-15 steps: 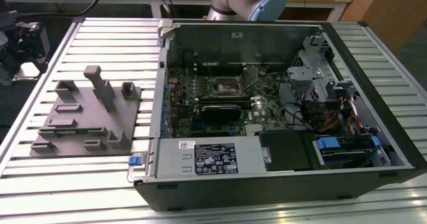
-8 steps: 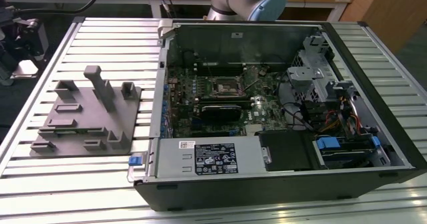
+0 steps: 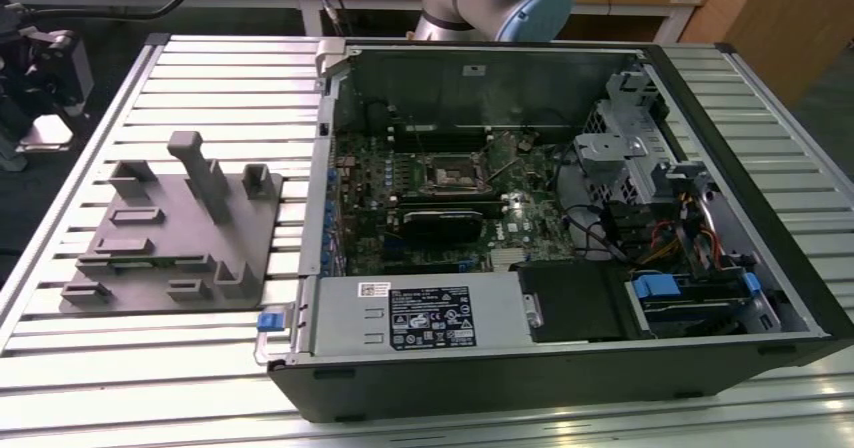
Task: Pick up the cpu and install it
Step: 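Pick up the cpu and move it towards the insertion slot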
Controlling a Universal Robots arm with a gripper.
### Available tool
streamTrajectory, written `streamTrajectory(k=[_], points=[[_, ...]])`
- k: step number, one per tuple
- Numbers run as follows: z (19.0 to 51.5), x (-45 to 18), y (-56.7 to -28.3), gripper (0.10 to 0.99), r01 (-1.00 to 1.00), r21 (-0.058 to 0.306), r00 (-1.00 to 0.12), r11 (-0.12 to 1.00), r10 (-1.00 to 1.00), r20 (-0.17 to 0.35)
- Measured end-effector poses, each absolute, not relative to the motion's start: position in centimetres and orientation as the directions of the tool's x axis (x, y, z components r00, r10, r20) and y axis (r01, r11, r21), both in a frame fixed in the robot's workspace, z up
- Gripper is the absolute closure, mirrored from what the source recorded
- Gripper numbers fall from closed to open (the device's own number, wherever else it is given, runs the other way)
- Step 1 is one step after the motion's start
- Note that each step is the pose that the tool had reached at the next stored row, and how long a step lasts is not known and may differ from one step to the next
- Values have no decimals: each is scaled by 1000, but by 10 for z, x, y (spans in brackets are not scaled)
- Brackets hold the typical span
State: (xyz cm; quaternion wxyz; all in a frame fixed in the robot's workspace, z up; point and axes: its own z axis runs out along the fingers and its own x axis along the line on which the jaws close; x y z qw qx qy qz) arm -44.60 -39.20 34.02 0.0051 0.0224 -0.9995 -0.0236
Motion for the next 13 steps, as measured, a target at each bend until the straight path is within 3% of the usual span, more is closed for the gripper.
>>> streamTrajectory(k=[13], points=[[350,-446,-391,545,-45,47,-999,998,-45,9]])
